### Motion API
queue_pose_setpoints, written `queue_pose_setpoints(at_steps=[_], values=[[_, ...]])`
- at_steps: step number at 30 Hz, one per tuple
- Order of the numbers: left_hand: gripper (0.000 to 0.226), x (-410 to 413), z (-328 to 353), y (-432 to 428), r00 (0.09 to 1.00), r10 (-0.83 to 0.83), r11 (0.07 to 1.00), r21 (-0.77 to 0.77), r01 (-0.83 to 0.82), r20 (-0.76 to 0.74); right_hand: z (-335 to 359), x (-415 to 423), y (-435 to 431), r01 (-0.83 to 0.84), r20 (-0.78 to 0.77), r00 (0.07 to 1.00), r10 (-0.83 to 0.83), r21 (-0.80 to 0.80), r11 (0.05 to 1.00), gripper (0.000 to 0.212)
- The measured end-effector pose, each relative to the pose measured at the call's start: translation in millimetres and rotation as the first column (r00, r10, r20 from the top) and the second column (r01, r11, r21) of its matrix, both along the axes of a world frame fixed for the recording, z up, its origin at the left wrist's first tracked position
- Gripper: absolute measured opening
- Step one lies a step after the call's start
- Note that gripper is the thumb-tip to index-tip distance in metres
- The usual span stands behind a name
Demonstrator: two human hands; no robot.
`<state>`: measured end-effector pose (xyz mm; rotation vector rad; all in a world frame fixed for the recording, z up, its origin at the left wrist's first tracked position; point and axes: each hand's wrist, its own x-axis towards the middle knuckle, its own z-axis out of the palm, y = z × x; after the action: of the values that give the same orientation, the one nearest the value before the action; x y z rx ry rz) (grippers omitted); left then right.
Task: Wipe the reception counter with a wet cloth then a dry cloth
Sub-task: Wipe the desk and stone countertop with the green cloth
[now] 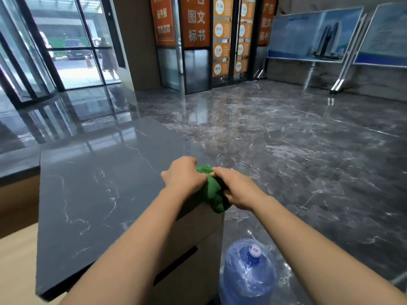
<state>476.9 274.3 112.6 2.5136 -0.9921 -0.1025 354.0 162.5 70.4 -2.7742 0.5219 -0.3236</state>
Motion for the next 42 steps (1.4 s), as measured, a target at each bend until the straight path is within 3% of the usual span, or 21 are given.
queue_pose_setpoints(at_steps=[4,11,14,17,22,28,35,39,42], values=[[0.05,9.1,-2.7,-4.6,0.983,0.141,0.987,0.093,-0.13,-0.121,1.1,-2.1,-6.5,-0.059,-0.003,0.998,0.059,-0.006,0.998,0.054],[0.034,-21.5,0.5,-32.7,0.951,0.186,0.982,0.091,-0.168,-0.248,-4.2,-18.9,-22.1,-0.031,0.081,0.996,0.03,0.005,1.0,0.039],[0.028,-41.6,-1.8,-54.7,0.947,0.059,0.993,-0.081,-0.089,-0.316,1.3,-40.3,-37.0,0.072,0.089,0.993,-0.078,0.073,0.995,0.042],[0.021,-67.9,1.4,-83.0,0.885,-0.132,0.956,-0.293,-0.005,-0.446,14.8,-71.1,-62.1,0.194,0.092,0.971,-0.218,0.222,0.956,0.055],[0.02,-121.0,15.9,-136.9,0.806,-0.376,0.905,-0.365,0.216,-0.456,45.9,-136.2,-107.1,0.281,0.246,0.892,-0.379,0.354,0.892,0.063],[0.019,-189.8,32.7,-192.2,0.624,-0.612,0.79,-0.352,0.501,-0.485,61.0,-222.0,-146.4,0.471,0.226,0.839,-0.496,0.156,0.868,0.021],[0.024,-271.9,34.5,-243.3,0.386,-0.803,0.551,-0.317,0.772,-0.454,65.7,-321.0,-154.9,0.611,0.207,0.726,-0.655,0.241,0.754,0.023],[0.032,-316.7,18.2,-256.0,0.274,-0.808,0.511,-0.387,0.768,-0.521,57.8,-377.3,-151.8,0.689,0.274,0.594,-0.757,0.312,0.654,0.021],[0.026,-356.6,-8.1,-259.3,0.173,-0.779,0.484,-0.404,0.776,-0.602,44.4,-420.4,-147.0,0.751,0.232,0.503,-0.833,0.36,0.554,0.017]])
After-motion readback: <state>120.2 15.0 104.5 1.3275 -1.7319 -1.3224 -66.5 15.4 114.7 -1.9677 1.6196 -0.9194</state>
